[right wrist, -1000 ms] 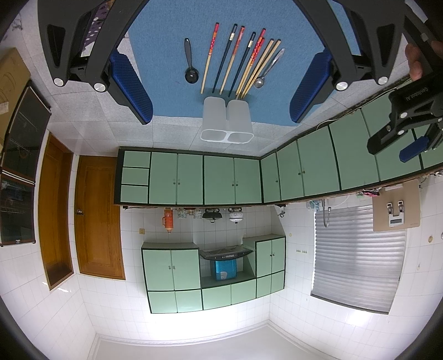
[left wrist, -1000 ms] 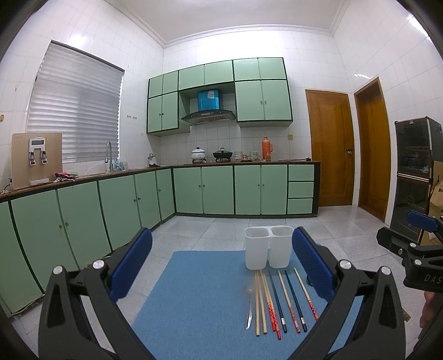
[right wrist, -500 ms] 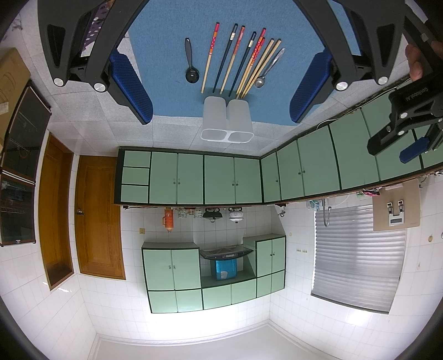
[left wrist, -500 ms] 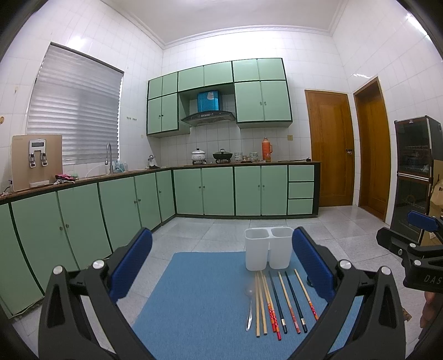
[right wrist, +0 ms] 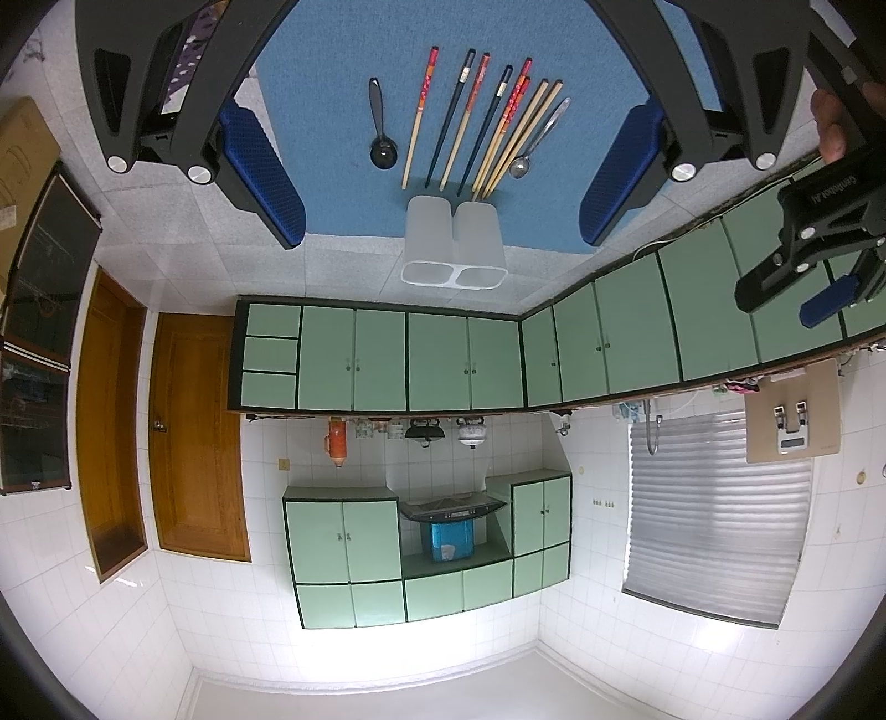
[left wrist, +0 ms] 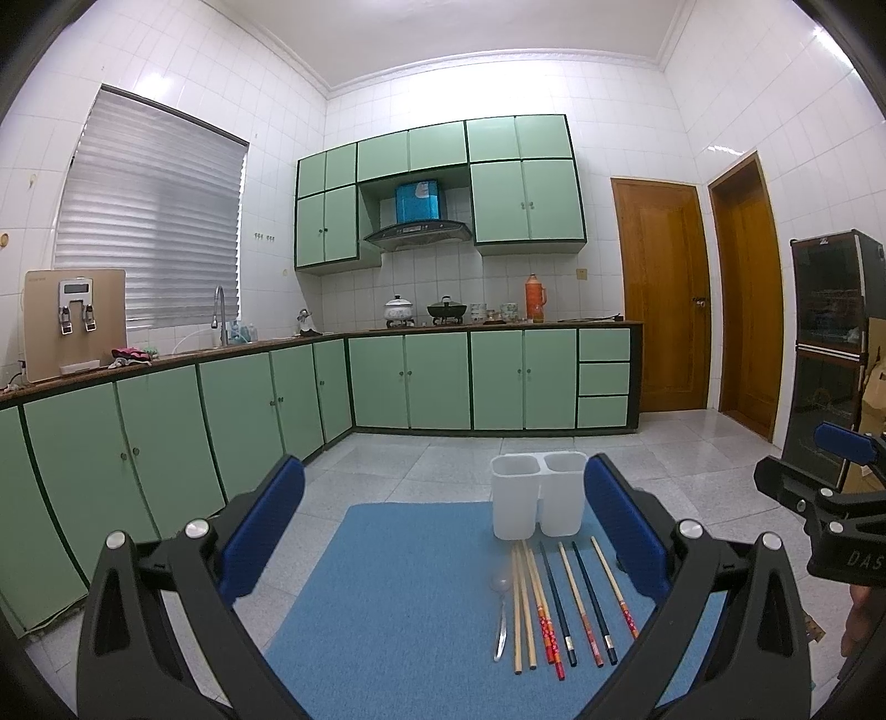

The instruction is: Organize utensils

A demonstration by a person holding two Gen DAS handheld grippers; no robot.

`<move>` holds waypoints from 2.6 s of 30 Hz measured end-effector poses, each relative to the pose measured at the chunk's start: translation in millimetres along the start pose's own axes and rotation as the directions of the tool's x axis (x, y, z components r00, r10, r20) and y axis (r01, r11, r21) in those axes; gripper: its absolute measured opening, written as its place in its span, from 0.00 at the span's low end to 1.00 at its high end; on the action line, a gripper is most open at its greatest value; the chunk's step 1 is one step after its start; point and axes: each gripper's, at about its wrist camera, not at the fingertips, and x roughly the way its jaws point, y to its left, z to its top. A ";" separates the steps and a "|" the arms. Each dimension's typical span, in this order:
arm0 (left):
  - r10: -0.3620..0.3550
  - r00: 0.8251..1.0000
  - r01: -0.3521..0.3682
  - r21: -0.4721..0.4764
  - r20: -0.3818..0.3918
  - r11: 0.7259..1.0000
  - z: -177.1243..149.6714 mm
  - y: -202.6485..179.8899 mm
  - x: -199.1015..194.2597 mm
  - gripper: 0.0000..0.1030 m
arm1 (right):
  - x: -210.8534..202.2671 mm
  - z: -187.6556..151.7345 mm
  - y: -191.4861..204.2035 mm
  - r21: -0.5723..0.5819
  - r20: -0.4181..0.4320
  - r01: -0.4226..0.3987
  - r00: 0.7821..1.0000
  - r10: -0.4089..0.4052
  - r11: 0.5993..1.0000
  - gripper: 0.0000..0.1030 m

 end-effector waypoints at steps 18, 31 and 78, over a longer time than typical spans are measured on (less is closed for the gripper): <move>0.004 0.998 -0.004 0.004 -0.071 1.000 -10.6 1.2 33.2 0.95 | 27.2 -15.0 -0.8 0.000 -0.063 0.012 0.998 -0.012 1.000 0.94; -0.013 0.884 0.019 0.008 -0.467 1.000 -61.8 23.4 187.0 0.95 | 149.8 -48.2 -45.5 -0.003 -0.412 0.039 0.911 -0.037 0.999 0.94; -0.092 0.644 0.156 0.014 -0.759 0.988 -164.0 -31.4 335.1 0.72 | 299.0 -93.7 -62.1 0.038 -0.658 -0.033 0.752 0.050 0.999 0.73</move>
